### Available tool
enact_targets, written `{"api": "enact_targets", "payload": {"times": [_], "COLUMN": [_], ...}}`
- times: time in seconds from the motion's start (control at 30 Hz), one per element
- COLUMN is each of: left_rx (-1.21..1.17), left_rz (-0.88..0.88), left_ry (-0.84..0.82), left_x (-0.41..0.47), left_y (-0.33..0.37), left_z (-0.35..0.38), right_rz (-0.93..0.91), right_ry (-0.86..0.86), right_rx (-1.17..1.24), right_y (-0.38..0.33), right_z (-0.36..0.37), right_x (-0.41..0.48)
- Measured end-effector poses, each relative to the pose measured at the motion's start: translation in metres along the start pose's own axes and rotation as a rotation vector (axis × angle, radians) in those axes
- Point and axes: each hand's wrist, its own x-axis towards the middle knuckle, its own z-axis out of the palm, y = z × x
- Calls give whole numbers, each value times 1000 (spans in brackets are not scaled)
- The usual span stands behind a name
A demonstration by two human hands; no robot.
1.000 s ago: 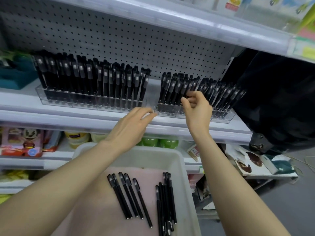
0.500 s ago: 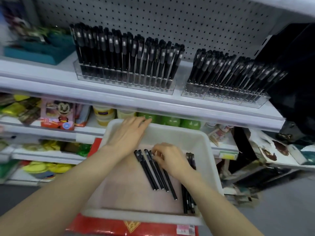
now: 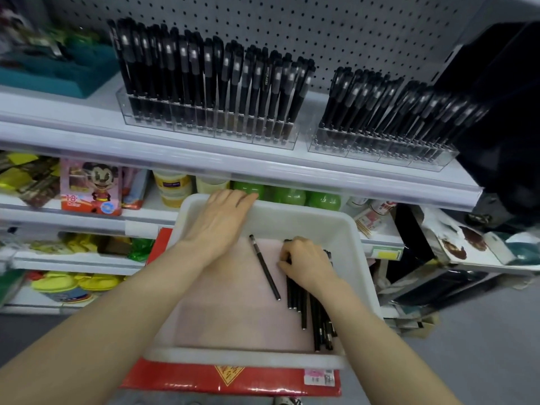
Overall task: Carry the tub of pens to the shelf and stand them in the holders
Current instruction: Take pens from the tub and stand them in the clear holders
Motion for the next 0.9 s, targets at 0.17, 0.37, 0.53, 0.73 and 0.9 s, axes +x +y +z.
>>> {"api": "enact_targets", "payload": {"times": [0.17, 0.37, 0.53, 0.73, 0.9], "left_rx": [7, 12, 11, -40, -84], "left_rz": [0, -14, -14, 40, 157], "left_ry": [5, -17, -39, -37, 56], "left_x": [-1, -1, 0, 5, 38], "left_y": [0, 1, 3, 5, 28], "left_z": [1, -1, -4, -18, -44], "right_rz": [-30, -56, 110, 135, -26], "right_ry": [67, -46, -139, -258, -65], "right_rx": [-9, 52, 264, 901, 1108], "right_y": [-6, -25, -11, 8, 42], "right_z": [0, 8, -3, -58, -118], "right_x": [-1, 4, 9, -8, -8]}}
